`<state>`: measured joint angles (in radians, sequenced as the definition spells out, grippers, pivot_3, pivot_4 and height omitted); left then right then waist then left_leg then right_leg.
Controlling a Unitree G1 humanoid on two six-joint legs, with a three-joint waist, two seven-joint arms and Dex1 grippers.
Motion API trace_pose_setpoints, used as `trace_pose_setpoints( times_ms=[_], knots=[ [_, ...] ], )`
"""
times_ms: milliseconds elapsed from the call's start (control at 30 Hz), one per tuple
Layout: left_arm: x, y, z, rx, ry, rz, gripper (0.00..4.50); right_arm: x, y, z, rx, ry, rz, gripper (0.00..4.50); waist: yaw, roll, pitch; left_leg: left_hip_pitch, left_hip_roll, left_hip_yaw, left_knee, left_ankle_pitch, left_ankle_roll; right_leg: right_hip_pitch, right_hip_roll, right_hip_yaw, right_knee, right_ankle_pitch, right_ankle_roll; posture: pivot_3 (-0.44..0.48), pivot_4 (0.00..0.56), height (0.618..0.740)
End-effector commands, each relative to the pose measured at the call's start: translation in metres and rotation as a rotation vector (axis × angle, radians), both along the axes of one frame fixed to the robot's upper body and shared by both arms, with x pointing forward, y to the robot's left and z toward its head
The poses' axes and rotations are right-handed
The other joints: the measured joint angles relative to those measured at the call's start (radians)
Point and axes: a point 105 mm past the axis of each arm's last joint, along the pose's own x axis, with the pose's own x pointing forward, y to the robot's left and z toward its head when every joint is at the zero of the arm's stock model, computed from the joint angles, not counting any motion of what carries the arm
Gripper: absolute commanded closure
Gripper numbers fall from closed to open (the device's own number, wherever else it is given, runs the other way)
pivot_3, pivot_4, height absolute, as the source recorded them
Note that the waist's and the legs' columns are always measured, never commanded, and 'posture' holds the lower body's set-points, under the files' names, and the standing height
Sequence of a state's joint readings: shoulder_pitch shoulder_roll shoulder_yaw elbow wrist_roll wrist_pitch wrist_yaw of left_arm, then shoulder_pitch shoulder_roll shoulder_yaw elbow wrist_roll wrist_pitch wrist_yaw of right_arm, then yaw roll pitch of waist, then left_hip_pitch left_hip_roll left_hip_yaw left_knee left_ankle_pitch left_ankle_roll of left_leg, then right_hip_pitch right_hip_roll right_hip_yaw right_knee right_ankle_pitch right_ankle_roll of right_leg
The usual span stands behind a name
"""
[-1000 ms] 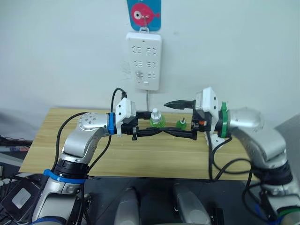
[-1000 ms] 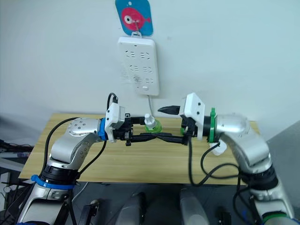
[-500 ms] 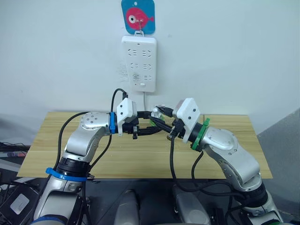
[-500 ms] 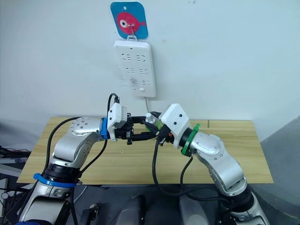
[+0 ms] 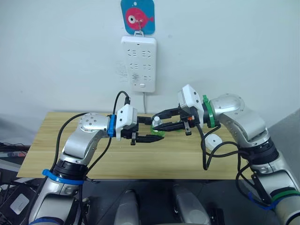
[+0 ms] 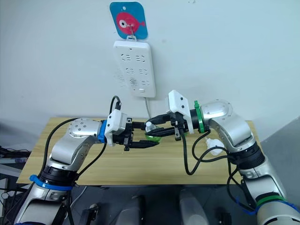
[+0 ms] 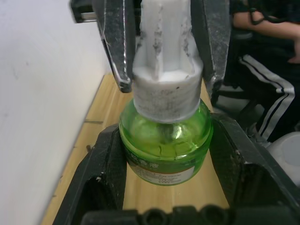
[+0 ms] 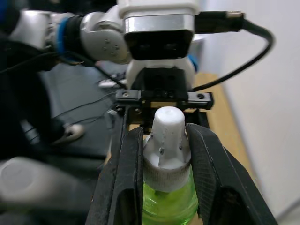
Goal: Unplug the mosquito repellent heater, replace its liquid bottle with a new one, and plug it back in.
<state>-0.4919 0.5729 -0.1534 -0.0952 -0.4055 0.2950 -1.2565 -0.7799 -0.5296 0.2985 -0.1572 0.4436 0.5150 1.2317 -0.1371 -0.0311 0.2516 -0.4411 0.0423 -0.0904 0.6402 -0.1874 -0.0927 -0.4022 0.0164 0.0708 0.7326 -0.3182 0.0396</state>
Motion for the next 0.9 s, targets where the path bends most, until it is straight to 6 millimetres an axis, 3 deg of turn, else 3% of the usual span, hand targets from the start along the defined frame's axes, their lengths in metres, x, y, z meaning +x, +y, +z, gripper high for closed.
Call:
trace_pose_setpoints(
  times_ms=[33,233,333,500,667,900],
  knots=[
    [-0.001,0.002,0.011,-0.017,-0.062,0.011,2.21,-0.009,-0.003,0.005,0.013,-0.01,0.048,3.15,-0.002,0.0,0.0,0.0,0.0,0.0,0.0,0.0,0.0,0.0,0.0,0.0,0.0,0.0,0.0,-0.147,0.158,0.725],
    [-0.003,0.003,0.007,-0.023,-0.05,0.029,2.21,-0.008,-0.028,0.018,0.053,-0.108,-0.097,0.99,-0.001,0.0,0.0,0.0,0.0,0.001,0.003,0.0,0.0,0.0,0.0,0.0,0.001,0.0,0.0,-0.163,0.163,0.725],
    [-0.003,0.001,0.007,-0.031,-0.051,0.027,2.21,-0.017,-0.029,0.01,0.084,-0.131,-0.19,0.0,0.0,0.0,0.0,0.0,0.0,0.0,0.003,0.0,0.0,0.001,0.0,0.0,0.001,0.0,0.0,-0.166,0.163,0.725],
    [-0.004,-0.003,0.008,-0.038,-0.046,0.018,2.21,-0.029,-0.001,-0.003,0.207,-0.089,-0.318,0.0,-0.008,0.0,-0.001,0.001,0.001,0.002,0.002,0.0,0.0,0.001,0.001,0.001,0.002,0.0,0.0,-0.169,0.166,0.725],
    [-0.004,-0.004,0.008,-0.035,-0.044,0.009,2.21,-0.012,0.013,0.001,0.269,-0.101,-0.426,0.0,-0.005,0.0,-0.001,0.003,0.002,0.002,0.002,0.0,0.0,0.002,0.002,0.002,0.002,0.0,0.0,-0.175,0.165,0.725],
    [-0.005,-0.004,0.008,-0.034,-0.042,0.002,2.21,0.008,0.004,-0.001,0.249,-0.122,-0.494,0.0,-0.002,0.0,-0.001,0.003,0.001,0.001,0.001,0.0,0.0,0.003,0.001,0.001,0.001,0.0,0.0,-0.174,0.165,0.725]
  ],
)
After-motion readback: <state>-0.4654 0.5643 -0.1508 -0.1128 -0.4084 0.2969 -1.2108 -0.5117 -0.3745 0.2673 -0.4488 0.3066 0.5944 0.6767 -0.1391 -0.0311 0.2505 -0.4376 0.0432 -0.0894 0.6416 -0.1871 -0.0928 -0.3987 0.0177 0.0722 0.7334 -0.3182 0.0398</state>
